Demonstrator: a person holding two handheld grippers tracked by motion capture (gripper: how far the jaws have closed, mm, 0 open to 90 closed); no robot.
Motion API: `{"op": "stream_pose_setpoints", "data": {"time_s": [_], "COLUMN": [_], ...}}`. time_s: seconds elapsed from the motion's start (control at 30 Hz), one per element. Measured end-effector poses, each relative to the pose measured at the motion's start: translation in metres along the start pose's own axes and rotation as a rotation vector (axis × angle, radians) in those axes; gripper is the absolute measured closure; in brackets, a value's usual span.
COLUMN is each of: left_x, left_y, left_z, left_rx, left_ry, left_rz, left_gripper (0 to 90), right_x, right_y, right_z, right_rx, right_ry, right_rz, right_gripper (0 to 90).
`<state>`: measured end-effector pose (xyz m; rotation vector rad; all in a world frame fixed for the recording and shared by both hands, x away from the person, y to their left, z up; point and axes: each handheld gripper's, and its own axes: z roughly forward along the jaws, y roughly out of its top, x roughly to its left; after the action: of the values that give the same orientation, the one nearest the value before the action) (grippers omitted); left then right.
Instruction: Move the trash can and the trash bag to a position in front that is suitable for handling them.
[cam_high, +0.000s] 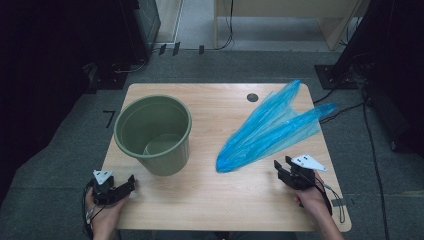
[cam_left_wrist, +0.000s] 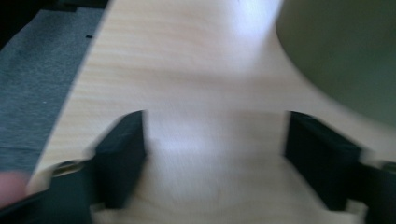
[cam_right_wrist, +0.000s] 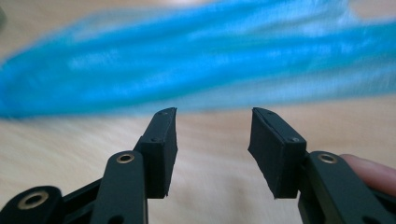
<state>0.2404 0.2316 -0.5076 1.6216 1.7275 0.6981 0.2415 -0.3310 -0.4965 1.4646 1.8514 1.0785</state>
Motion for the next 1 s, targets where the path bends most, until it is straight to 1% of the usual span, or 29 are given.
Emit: {"op": "stream_pose_setpoints", "data": {"time_s": [0.03, 0.07, 0.1, 0.13, 0.17, 0.23, 0.27, 0.3, 0.37, 0.4, 0.43, 0.5, 0.53, 0.6, 0.67, 0.7, 0.77, 0.83, 0.93, 1.0], "left_x": [-0.001, -0.002, -0.003, -0.005, -0.007, -0.009, -0.010, -0.011, -0.012, -0.011, -0.012, -0.013, -0.014, -0.015, -0.017, -0.018, -0.019, -0.020, -0.025, -0.026], "left_y": [0.004, 0.009, 0.014, 0.019, 0.024, 0.034, 0.038, 0.043, 0.050, 0.052, 0.055, 0.058, 0.059, 0.060, 0.061, 0.061, 0.062, 0.062, 0.064, 0.066], "left_z": [0.000, 0.000, -0.001, -0.002, -0.002, -0.002, -0.002, -0.003, -0.003, -0.003, -0.003, -0.003, -0.002, -0.002, -0.001, -0.001, 0.000, 0.001, 0.000, 0.000], "left_rx": [-0.012, -0.029, -0.049, -0.064, -0.078, -0.098, -0.109, -0.119, -0.140, -0.142, -0.151, -0.161, -0.162, -0.161, -0.162, -0.164, -0.165, -0.165, -0.169, -0.174], "left_ry": [-0.001, -0.002, -0.005, -0.009, -0.008, -0.022, -0.024, -0.032, -0.060, -0.066, -0.079, -0.102, -0.106, -0.119, -0.120, -0.119, -0.119, -0.125, -0.136, -0.134], "left_rz": [-0.002, -0.005, -0.017, -0.024, -0.027, -0.038, -0.041, -0.053, -0.073, -0.065, -0.068, -0.068, -0.067, -0.050, -0.042, -0.042, -0.045, -0.034, -0.016, -0.013], "left_gripper": [31.9, 35.0, 38.8, 42.5, 45.7, 53.0, 55.8, 58.5, 63.8, 65.2, 66.9, 70.1, 71.0, 71.9, 71.9, 71.9, 72.8, 73.7, 75.1, 78.1], "right_x": [0.004, 0.009, 0.015, 0.022, 0.028, 0.040, 0.047, 0.053, 0.070, 0.078, 0.085, 0.105, 0.115, 0.134, 0.149, 0.157, 0.168, 0.177, 0.188, 0.196], "right_y": [0.005, 0.009, 0.013, 0.018, 0.023, 0.032, 0.036, 0.040, 0.049, 0.054, 0.057, 0.067, 0.071, 0.078, 0.082, 0.085, 0.091, 0.097, 0.104, 0.107], "right_z": [0.000, 0.000, 0.002, 0.004, 0.008, 0.016, 0.019, 0.023, 0.030, 0.032, 0.035, 0.041, 0.044, 0.050, 0.057, 0.062, 0.072, 0.080, 0.092, 0.099], "right_rx": [-0.018, -0.058, -0.095, -0.108, -0.113, -0.123, -0.139, -0.152, -0.154, -0.162, -0.168, -0.175, -0.176, -0.185, -0.192, -0.183, -0.165, -0.157, -0.139, -0.124], "right_ry": [-0.003, 0.004, -0.005, -0.027, -0.030, -0.015, 0.001, 0.014, 0.014, 0.025, 0.035, 0.055, 0.062, 0.053, 0.041, 0.041, 0.042, 0.065, 0.090, 0.089], "right_rz": [-0.004, -0.018, -0.046, -0.076, -0.092, -0.079, -0.072, -0.062, -0.046, -0.044, -0.048, -0.069, -0.082, -0.124, -0.139, -0.132, -0.101, -0.053, -0.005, -0.013], "right_gripper": [52.0, 50.5, 48.2, 46.2, 46.6, 48.3, 48.7, 49.3, 50.5, 50.8, 51.3, 52.9, 54.9, 58.9, 60.6, 60.6, 61.2, 62.6, 66.4, 68.3]}}
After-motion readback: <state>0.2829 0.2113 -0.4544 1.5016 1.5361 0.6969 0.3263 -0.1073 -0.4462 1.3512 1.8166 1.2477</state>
